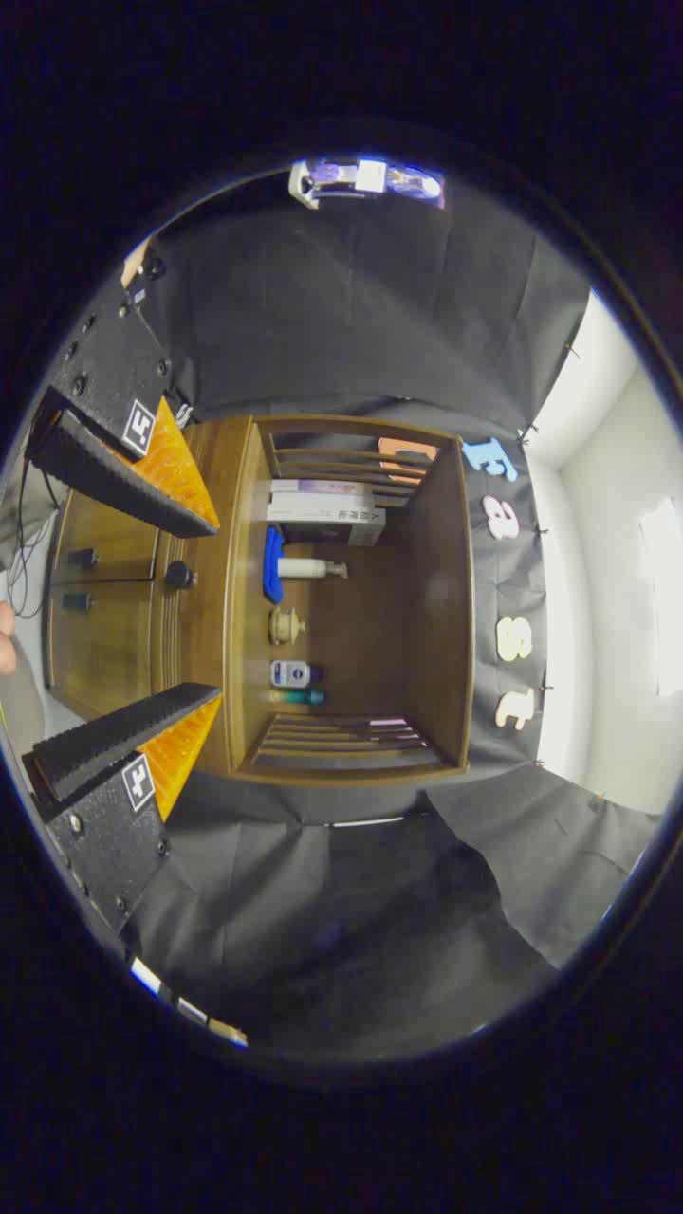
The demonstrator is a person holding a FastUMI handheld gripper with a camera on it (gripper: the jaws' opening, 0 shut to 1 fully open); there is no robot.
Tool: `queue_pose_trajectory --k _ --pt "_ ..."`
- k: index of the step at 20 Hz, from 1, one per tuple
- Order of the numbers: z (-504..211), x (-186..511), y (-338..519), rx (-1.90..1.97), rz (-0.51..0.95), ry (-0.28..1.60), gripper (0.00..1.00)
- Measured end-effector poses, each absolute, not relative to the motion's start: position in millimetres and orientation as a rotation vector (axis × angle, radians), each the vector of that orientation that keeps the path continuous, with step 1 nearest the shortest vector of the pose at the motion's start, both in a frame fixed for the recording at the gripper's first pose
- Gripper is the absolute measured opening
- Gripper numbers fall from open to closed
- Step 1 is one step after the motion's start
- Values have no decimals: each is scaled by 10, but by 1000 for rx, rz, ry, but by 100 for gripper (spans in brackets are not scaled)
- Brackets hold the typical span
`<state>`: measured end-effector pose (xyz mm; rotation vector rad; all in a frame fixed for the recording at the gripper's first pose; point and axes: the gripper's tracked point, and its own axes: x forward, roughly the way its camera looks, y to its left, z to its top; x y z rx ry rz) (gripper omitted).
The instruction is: Pull open the drawer, take out the items inside it, and place them on the countertop above the cabinet.
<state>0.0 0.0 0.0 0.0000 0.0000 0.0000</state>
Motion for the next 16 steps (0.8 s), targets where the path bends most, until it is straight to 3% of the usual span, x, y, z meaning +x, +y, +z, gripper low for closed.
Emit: queue_pose_trajectory --k 16 --pt "-121 -55 47 40 5 38 99"
